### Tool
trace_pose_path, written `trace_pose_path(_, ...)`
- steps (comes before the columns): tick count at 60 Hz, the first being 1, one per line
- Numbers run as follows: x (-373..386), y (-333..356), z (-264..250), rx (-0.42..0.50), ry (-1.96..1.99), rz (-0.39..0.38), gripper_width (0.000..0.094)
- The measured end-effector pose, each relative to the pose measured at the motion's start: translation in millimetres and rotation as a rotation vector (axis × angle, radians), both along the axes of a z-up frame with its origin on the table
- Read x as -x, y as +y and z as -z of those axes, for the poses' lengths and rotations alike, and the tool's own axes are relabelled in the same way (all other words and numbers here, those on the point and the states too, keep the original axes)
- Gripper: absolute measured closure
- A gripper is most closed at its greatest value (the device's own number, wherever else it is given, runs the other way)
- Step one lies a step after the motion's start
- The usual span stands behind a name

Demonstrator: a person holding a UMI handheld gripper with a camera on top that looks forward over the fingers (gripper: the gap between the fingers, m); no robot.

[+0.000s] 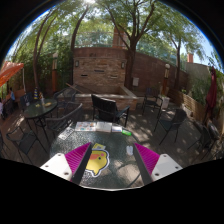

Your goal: Arrange mouse

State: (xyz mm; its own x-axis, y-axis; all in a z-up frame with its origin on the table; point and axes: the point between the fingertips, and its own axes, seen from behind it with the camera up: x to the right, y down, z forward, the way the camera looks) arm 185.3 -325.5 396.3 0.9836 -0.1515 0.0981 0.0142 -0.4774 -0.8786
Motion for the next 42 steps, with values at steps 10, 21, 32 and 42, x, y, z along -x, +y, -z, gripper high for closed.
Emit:
trace_pose_path(10,-18,0,34,0.052,0.01,0.023,0.0081)
trace_pose_path(21,-51,-8,104,0.144,0.023,0.066,0.0076)
trace_pose_path(32,-106,14,199,0.216,0.008,0.106,0.0084)
trace_pose_path(42,-154,86,272,0.198,0.021,0.094,0.0084)
